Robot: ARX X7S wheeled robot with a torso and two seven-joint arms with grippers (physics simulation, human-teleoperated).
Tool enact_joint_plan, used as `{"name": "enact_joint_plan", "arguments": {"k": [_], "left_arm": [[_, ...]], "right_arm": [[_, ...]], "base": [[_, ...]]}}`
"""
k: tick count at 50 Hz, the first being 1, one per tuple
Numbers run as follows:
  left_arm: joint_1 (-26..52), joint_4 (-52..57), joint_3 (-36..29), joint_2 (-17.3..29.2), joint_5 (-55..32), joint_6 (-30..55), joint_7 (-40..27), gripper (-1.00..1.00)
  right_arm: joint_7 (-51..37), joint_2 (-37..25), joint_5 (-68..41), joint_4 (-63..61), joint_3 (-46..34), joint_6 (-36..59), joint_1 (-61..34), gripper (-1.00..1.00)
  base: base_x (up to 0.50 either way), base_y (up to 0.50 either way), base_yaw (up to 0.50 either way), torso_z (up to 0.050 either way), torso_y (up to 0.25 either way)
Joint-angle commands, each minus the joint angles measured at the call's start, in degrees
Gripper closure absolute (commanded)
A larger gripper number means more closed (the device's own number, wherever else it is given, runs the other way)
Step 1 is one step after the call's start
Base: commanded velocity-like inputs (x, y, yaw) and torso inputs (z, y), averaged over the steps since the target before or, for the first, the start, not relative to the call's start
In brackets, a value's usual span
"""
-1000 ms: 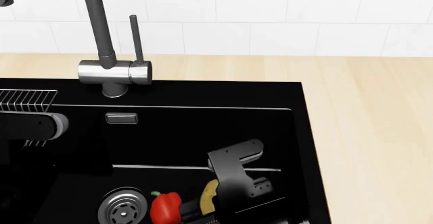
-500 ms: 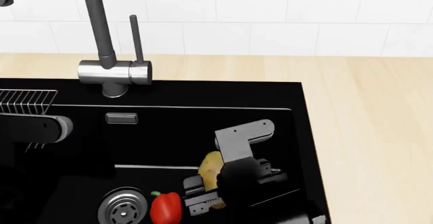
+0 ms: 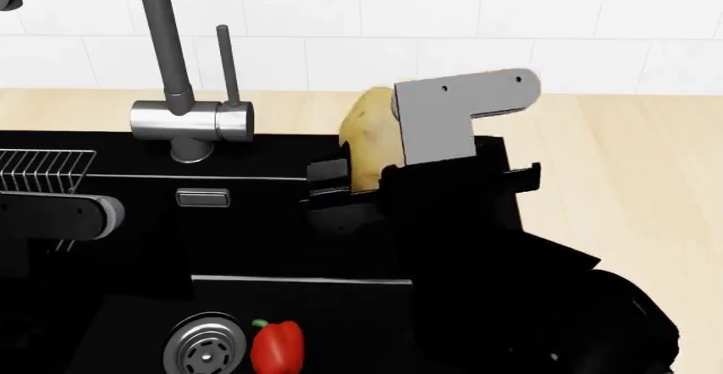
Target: Pick the vegetables from the sink and place them on the cutting board.
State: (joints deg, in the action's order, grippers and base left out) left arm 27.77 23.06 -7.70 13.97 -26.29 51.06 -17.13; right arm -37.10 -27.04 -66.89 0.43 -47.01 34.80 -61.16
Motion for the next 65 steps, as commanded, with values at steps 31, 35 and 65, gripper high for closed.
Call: {"name": "enact_joint_plan", "arguments": {"k": [31, 35, 65], "left_arm": [[16.0, -26.0, -16.1, -6.4, 2.9, -2.2, 9.8, -1.00], [16.5, -27.9, -16.4, -7.2, 2.0, -1.9, 10.7, -1.00], [13.9, -41.7, -22.0, -8.0, 4.4, -8.3, 12.6, -1.00]], "right_arm": [[-14.0, -16.6, -6.0, -25.7, 13.9, -8.2, 12.0, 1.00], [-14.6, -16.8, -6.4, -26.9, 14.1, -7.9, 11.8, 1.00], [-15.6, -17.7, -7.6, -28.4, 14.6, -7.4, 11.5, 1.00]], "base": [[0.00, 0.00, 0.00, 0.000, 0.000], [0.00, 0.00, 0.00, 0.000, 0.000], [0.00, 0.00, 0.00, 0.000, 0.000]]}}
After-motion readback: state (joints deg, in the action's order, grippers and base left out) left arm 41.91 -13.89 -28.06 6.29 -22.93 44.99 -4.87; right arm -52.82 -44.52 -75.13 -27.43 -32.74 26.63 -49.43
